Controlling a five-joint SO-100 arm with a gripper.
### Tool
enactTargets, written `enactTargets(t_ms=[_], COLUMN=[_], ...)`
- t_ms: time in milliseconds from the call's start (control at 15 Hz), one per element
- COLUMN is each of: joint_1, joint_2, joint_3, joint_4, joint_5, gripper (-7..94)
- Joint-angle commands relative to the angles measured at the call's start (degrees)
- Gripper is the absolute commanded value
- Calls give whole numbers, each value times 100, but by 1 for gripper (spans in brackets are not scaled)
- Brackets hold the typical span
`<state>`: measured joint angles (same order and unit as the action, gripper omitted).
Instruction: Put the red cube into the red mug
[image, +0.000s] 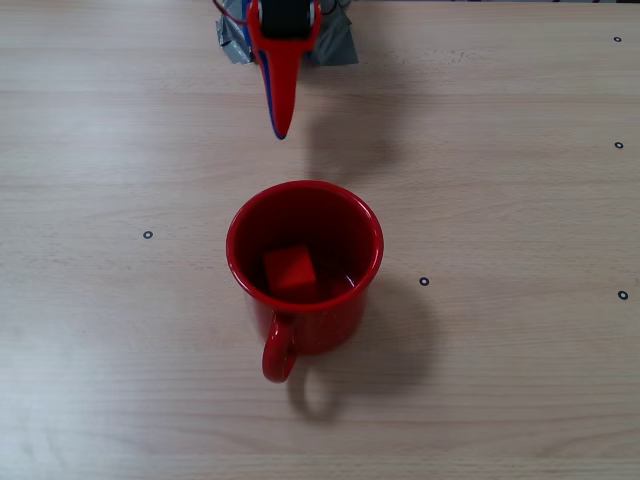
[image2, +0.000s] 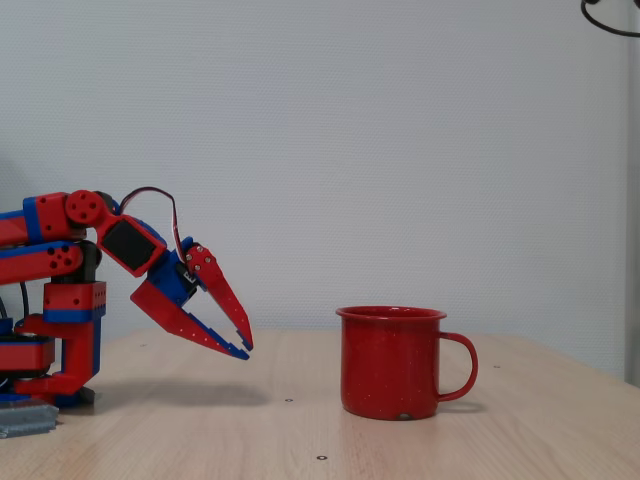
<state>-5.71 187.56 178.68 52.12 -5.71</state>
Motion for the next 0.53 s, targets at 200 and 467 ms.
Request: enactTargets(t_ms=[200, 467], joint_1=[0, 0], joint_2=[343, 343], joint_3=[246, 246], joint_4=[114, 114], joint_5=[-18, -18], gripper=[0, 0])
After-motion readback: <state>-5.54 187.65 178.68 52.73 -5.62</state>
